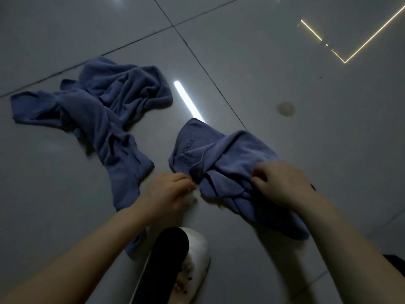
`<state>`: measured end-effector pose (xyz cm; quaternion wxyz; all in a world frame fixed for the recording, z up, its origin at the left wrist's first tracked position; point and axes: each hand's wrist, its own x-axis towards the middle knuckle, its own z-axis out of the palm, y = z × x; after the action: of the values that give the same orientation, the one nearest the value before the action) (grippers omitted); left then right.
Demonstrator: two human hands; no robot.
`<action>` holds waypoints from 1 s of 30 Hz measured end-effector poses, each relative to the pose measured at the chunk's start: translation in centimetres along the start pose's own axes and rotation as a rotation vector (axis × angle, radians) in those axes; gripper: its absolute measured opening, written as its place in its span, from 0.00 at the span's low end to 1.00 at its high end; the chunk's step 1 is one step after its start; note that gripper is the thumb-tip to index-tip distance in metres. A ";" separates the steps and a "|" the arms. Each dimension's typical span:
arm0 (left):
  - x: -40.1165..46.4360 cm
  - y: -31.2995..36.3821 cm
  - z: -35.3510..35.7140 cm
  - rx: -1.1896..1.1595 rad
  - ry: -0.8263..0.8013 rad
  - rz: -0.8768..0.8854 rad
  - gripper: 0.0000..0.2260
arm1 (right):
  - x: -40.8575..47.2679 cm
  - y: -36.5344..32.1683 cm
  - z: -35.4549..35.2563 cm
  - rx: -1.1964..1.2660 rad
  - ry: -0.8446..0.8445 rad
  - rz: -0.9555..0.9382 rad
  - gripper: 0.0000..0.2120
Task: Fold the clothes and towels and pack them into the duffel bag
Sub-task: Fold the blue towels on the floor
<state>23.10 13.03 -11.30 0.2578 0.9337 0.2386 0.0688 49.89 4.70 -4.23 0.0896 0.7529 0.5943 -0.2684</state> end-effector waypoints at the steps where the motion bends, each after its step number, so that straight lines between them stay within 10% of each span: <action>1: 0.0 0.1 -0.4 -0.018 0.057 -0.037 0.10 | 0.3 -0.2 -0.4 0.033 0.109 0.036 0.07; 5: 1.4 -0.7 -1.7 -0.108 0.328 -0.366 0.08 | 2.8 -2.8 -1.9 0.172 0.304 -0.016 0.11; 10: 6.1 -3.6 -2.6 -0.304 0.249 -0.684 0.13 | 5.9 -8.1 0.8 0.100 0.021 -0.378 0.24; 13: 7.8 -4.0 -2.5 -0.400 0.100 -0.598 0.20 | 5.6 -8.4 2.8 0.003 -0.080 -0.376 0.19; 23: 6.0 0.3 -2.6 0.345 -0.366 -0.238 0.19 | -1.3 -1.9 -0.4 0.175 0.006 -0.074 0.06; 30: 9.5 7.1 -7.2 -0.055 -0.130 -0.273 0.03 | -11.2 4.2 -8.5 0.151 0.201 0.157 0.03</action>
<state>32.55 15.50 -1.37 0.3050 0.8877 0.3442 -0.0211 54.74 -2.07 7.84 -0.0067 0.8246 0.5177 -0.2278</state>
